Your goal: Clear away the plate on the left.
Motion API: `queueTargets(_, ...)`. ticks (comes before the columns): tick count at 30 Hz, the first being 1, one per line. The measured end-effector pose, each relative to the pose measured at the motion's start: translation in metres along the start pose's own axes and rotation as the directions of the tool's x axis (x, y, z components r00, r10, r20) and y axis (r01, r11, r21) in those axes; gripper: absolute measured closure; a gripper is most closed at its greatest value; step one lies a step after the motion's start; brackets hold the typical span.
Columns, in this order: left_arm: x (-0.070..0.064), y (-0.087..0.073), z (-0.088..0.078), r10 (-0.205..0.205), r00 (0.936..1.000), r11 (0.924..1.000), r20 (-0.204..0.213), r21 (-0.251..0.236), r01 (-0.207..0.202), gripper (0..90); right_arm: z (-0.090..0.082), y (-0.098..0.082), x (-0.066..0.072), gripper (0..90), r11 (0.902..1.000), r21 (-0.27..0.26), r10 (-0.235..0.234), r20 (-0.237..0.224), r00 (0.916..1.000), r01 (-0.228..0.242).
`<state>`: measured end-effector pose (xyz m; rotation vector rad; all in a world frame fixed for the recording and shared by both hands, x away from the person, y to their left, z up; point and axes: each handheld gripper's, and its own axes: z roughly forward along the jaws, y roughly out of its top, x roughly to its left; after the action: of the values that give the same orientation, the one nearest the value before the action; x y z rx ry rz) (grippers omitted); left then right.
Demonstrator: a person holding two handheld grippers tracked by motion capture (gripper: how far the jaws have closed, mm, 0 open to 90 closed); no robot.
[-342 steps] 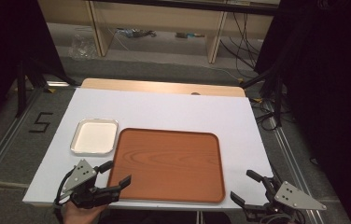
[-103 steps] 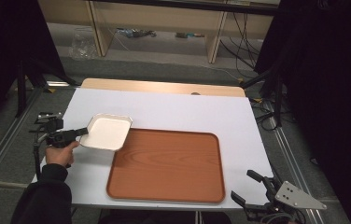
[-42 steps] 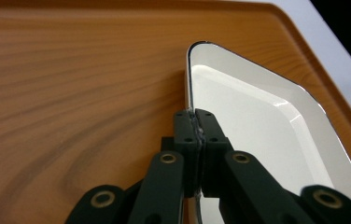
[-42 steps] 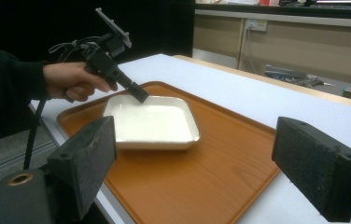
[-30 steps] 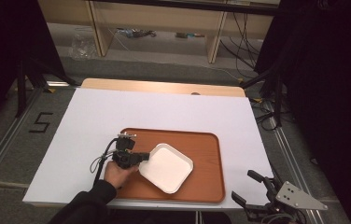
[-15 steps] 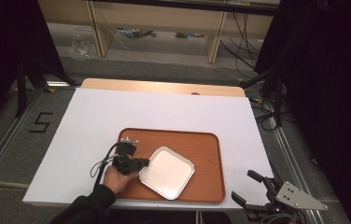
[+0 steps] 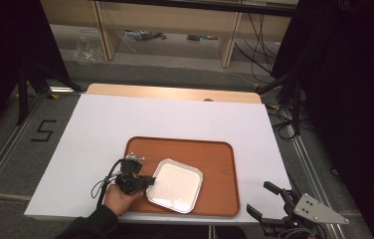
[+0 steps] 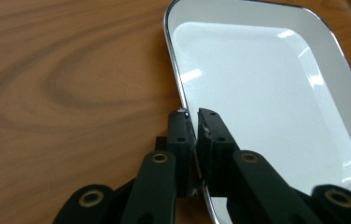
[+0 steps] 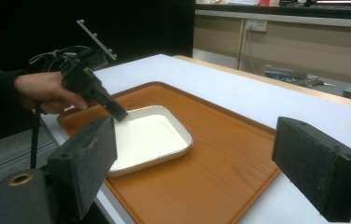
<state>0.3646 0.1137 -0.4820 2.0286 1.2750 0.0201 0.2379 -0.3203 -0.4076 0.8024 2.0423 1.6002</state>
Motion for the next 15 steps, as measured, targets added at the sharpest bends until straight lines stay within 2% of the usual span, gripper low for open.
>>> queueTargets(8, -0.003, -0.012, -0.008, -0.006, 1.0000, 0.9999, 0.002, 0.014, 0.006, 80.3, 0.000, 0.000, 0.001, 14.9, 1.0000, 0.001, 0.003, 0.006, 1.0000, -0.003)
queueTargets(11, -0.005, -0.015, -0.011, -0.003, 1.0000, 0.9996, -0.007, 0.027, 0.003, 79.9, 0.001, -0.001, 0.002, 14.9, 0.9997, -0.022, 0.010, 0.005, 0.9999, -0.010)
queueTargets(12, -0.005, -0.015, -0.012, 0.005, 1.0000, 0.9995, -0.008, 0.031, -0.005, 79.7, 0.000, 0.000, 0.001, 14.9, 1.0000, 0.002, 0.002, 0.006, 1.0000, -0.002)
queueTargets(13, -0.005, -0.015, -0.012, 0.005, 1.0000, 0.9995, -0.008, 0.031, -0.005, 79.6, 0.000, 0.000, 0.001, 14.9, 1.0000, 0.002, 0.002, 0.006, 1.0000, -0.002)
queueTargets(15, -0.006, -0.018, -0.014, -0.002, 0.9999, 0.9989, -0.012, 0.046, 0.002, 79.6, 0.001, 0.000, 0.001, 14.9, 0.9999, -0.017, 0.004, 0.012, 0.9999, -0.003)
